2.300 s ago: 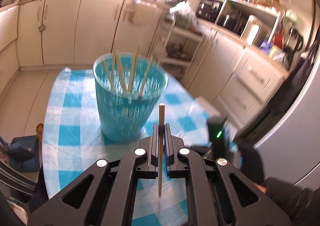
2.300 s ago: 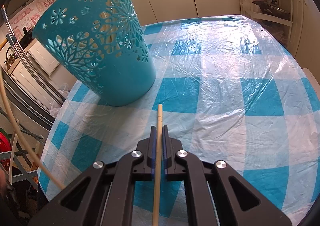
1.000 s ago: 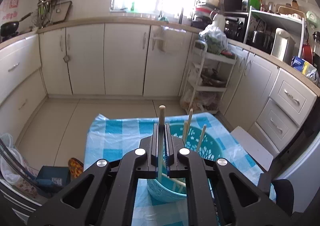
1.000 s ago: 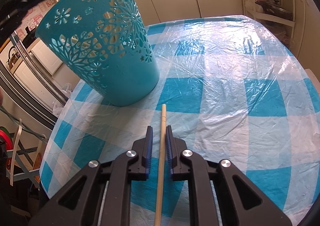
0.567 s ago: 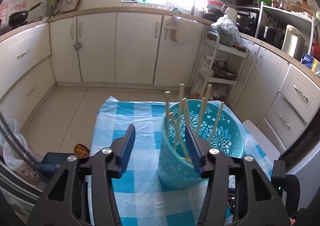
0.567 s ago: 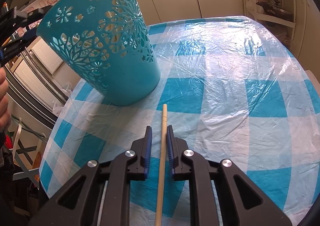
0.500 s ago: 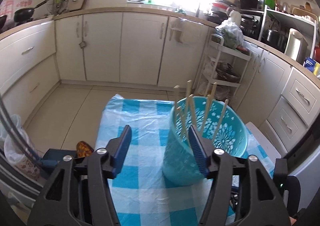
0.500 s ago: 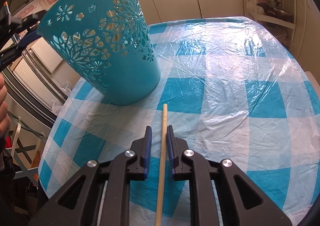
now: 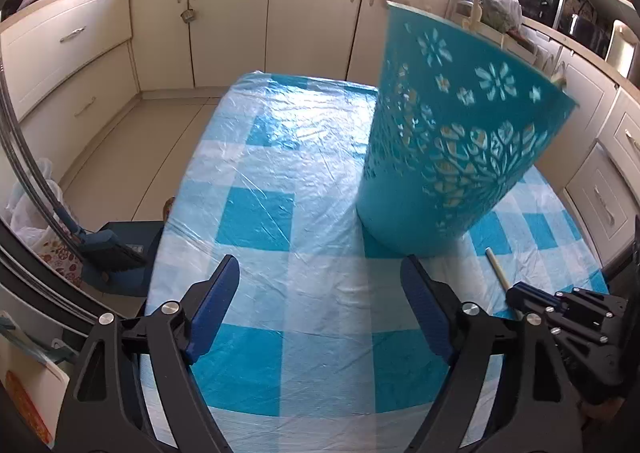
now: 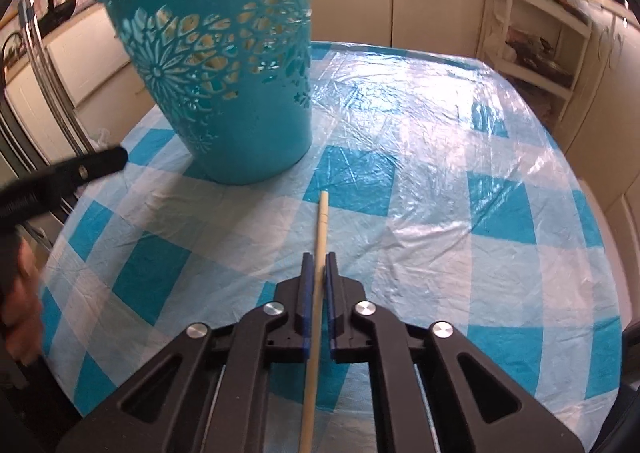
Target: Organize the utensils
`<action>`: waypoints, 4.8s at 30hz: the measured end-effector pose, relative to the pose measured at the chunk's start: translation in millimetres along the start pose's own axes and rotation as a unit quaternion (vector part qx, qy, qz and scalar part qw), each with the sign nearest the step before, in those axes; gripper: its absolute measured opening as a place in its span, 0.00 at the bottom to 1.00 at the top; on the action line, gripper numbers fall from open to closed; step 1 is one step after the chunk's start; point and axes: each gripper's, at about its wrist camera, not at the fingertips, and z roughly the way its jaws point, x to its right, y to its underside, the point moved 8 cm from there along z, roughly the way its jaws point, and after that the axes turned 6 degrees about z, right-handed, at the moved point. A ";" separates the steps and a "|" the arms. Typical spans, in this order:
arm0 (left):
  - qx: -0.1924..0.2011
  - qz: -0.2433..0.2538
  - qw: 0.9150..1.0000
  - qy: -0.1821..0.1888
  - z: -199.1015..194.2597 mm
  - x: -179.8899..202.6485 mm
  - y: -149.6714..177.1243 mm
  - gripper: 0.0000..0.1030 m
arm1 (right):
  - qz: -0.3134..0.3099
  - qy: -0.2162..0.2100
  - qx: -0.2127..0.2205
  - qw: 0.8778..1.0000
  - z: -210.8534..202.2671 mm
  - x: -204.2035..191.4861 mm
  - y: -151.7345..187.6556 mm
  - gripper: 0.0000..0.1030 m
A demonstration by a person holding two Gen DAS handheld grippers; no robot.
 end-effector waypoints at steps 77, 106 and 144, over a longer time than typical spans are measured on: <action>-0.043 0.000 0.999 0.007 24.8 5.6 21.3 0.84 | 0.004 0.010 0.002 1.000 1.3 50.9 -74.1 0.05; -0.043 -0.011 0.999 0.011 25.3 1.7 20.4 0.87 | 0.036 -0.115 0.218 0.968 -74.0 -51.9 -176.7 0.22; 0.144 0.012 0.986 -0.079 -325.0 43.0 -19.7 0.93 | 0.054 -0.088 0.250 0.963 -330.3 -96.1 -4.7 0.93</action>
